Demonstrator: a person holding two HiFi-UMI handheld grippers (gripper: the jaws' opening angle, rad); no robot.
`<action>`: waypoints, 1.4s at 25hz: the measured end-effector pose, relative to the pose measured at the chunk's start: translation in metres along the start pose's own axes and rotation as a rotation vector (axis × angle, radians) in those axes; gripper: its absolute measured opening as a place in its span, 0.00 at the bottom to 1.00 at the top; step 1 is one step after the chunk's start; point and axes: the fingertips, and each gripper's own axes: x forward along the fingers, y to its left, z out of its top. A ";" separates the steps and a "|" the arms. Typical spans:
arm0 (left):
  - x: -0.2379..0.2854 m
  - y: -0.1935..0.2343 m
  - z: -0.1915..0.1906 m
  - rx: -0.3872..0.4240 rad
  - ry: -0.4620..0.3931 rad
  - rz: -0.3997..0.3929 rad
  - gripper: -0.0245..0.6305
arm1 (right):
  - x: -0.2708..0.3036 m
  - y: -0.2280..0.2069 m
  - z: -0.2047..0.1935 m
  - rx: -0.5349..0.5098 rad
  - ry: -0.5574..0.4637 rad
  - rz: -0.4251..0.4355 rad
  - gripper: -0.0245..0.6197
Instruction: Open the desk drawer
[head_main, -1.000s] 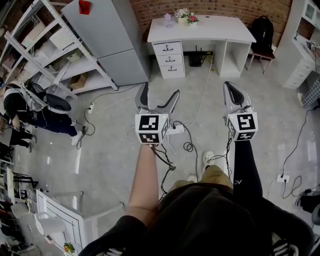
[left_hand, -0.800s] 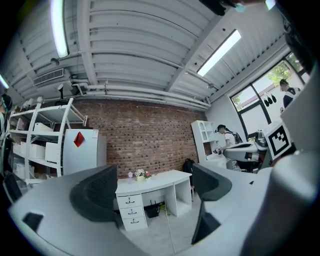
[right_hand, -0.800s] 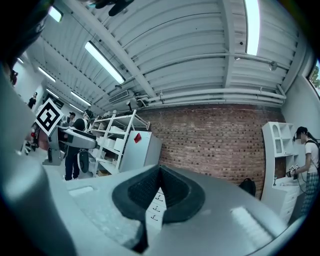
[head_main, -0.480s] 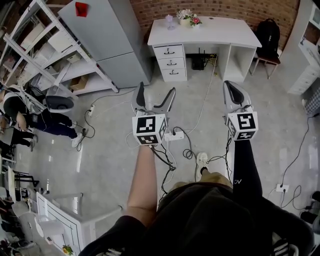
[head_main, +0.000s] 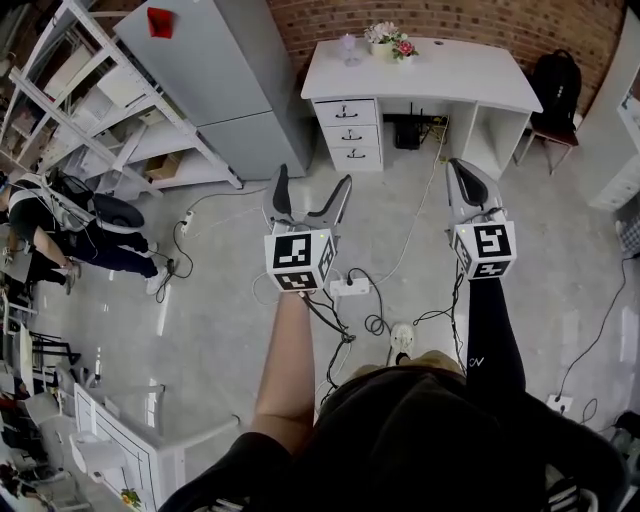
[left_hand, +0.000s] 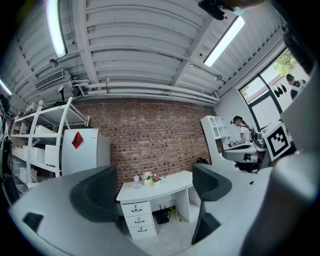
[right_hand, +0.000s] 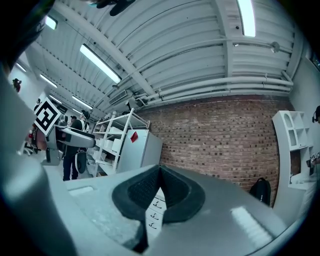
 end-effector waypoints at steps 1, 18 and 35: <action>0.007 0.000 -0.001 -0.002 0.003 0.003 0.73 | 0.006 -0.005 -0.003 0.006 0.003 0.002 0.04; 0.107 -0.018 -0.020 0.006 0.028 -0.003 0.73 | 0.077 -0.083 -0.030 0.023 -0.018 0.008 0.04; 0.146 -0.032 -0.015 0.030 0.028 -0.053 0.73 | 0.085 -0.115 -0.035 0.033 -0.025 -0.031 0.04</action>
